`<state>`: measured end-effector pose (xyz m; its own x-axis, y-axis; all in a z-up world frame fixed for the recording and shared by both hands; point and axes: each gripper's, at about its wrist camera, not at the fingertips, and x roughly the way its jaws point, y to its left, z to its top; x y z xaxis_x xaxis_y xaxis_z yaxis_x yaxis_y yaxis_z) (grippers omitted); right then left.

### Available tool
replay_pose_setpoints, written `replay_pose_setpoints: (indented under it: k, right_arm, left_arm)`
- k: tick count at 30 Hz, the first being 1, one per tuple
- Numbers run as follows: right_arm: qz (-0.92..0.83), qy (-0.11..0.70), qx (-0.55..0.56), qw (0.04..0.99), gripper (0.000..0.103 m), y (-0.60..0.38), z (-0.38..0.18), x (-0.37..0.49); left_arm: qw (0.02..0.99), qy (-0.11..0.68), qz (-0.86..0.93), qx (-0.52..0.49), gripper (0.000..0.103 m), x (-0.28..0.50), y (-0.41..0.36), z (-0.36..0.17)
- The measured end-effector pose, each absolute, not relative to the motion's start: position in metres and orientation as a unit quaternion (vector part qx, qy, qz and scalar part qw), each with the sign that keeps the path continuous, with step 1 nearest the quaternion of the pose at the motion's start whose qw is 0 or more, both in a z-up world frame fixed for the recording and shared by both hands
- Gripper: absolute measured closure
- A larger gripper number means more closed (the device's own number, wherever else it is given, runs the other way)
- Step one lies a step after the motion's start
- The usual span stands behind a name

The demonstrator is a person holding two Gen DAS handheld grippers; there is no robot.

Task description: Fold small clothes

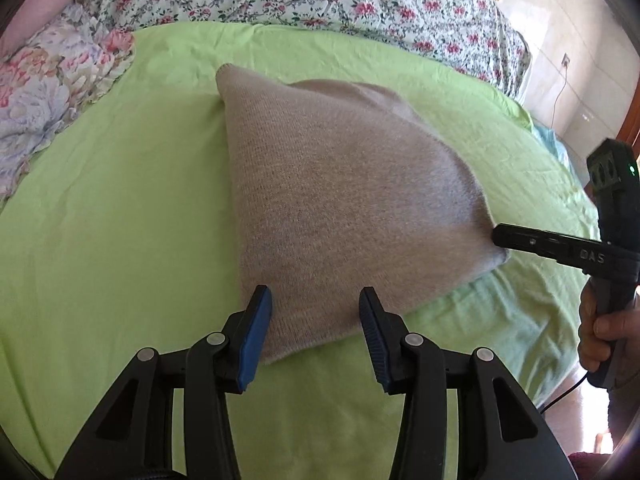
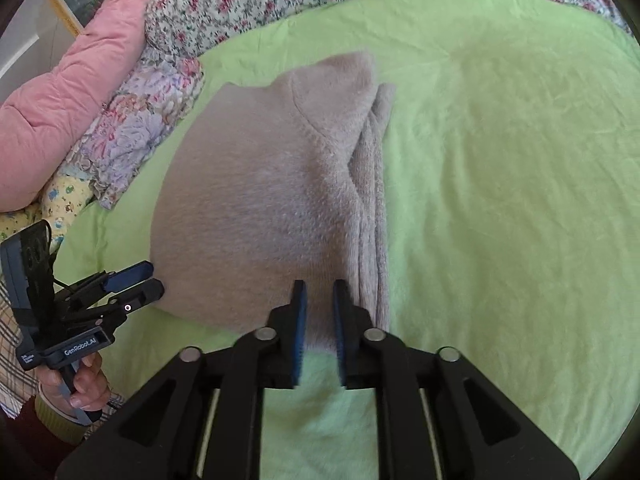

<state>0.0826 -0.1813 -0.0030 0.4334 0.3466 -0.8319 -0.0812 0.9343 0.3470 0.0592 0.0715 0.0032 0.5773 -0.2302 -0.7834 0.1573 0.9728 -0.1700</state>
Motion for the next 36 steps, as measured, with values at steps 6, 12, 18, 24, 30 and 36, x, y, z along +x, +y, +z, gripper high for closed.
replay_pose_setpoints:
  k: [6,12,18,24,30,36]
  right_arm:
    - [0.128,0.479,0.122,0.860,0.061,-0.170,0.028,0.047]
    - [0.123,0.468,0.100,0.869,0.056,-0.161,0.035,0.022]
    - [0.131,0.475,0.089,0.865,0.040,-0.150,0.030,-0.003]
    - [0.131,0.491,0.069,0.858,0.032,-0.140,0.019,-0.017]
    - [0.130,0.493,0.059,0.858,0.027,-0.138,0.019,-0.021]
    - [0.134,0.479,0.035,0.867,0.024,-0.132,0.031,-0.013]
  left_arm:
    - [0.893,0.434,-0.100,-0.059,0.051,0.032,0.073,0.017]
    - [0.896,0.431,-0.083,-0.058,0.042,0.008,0.074,0.019]
    - [0.897,0.435,-0.069,-0.043,0.030,-0.010,0.074,0.013]
    - [0.897,0.437,-0.062,-0.023,0.022,-0.026,0.067,0.009]
    - [0.897,0.439,-0.049,-0.004,0.020,-0.027,0.068,0.011]
    - [0.902,0.430,-0.040,0.004,0.018,-0.015,0.070,0.027]
